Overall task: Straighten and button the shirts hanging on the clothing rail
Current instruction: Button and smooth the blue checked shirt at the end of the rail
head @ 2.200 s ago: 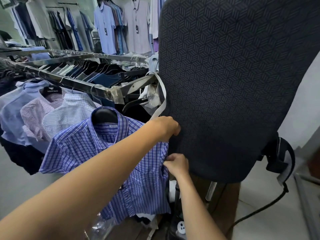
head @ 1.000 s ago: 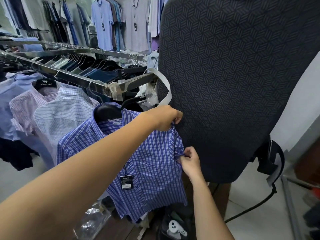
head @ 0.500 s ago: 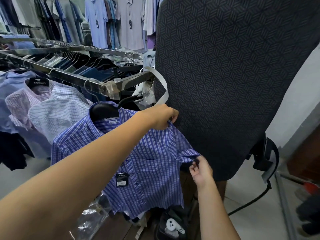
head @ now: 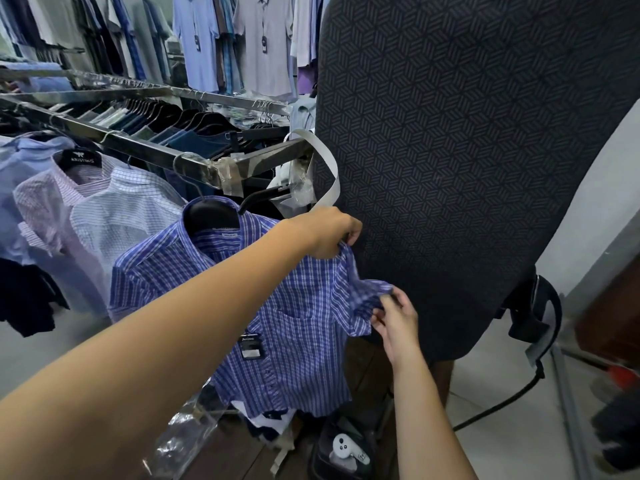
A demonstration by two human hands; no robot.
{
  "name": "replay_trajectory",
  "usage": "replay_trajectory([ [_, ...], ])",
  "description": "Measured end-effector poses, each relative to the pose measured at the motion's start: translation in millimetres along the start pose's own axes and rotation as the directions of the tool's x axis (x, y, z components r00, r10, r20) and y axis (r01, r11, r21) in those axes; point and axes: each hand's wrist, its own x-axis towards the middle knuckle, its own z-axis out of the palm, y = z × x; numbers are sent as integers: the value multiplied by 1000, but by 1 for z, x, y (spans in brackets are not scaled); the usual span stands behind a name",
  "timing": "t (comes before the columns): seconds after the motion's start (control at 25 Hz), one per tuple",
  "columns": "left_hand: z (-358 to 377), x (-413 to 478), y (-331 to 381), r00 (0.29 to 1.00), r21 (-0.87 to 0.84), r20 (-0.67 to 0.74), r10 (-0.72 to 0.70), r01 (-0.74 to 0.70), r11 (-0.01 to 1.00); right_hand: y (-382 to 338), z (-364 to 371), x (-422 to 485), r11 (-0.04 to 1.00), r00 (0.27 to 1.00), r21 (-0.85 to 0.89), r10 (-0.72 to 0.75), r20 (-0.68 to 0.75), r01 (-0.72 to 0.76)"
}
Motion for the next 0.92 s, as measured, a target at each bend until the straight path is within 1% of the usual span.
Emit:
replay_trajectory([
  [0.08,0,-2,-1,1000,-24,2,-10,10,1000,-5,-3,0,999,1000,48,14,-26,-13],
  [0.2,0,-1,-3,1000,-59,1,-20,20,998,-6,-3,-1,1000,997,7,-16,-69,16],
  [0.28,0,0,-2,1000,-54,-2,-17,17,998,-6,-1,-2,1000,993,0,4,-117,-4],
  [0.32,0,-1,-2,1000,-48,-1,-18,17,999,-6,1,-2,999,994,32,36,-104,-32],
  [0.36,1,-1,-1,1000,-43,0,-18,18,999,-7,0,-1,995,996,75,69,-59,-64],
  [0.44,0,-2,-1,1000,-46,-1,-15,15,999,-11,-1,0,987,992,121,99,78,-108],
  [0.48,1,-2,-1,1000,-49,-3,-14,14,999,-14,-1,0,987,987,115,96,127,-111],
  [0.56,1,-3,-1,1000,-48,-5,-19,19,999,-18,2,-3,993,984,84,65,163,-80],
  [0.68,3,-3,-2,1000,-61,-3,-28,27,998,-26,3,-7,1000,990,10,6,138,-8],
  [0.84,10,-4,-4,998,-62,7,-56,57,996,-42,0,-6,995,998,98,-33,50,28],
  [0.92,11,-3,-4,997,-59,0,-75,75,995,-48,-2,-3,990,999,140,-12,43,6],
])
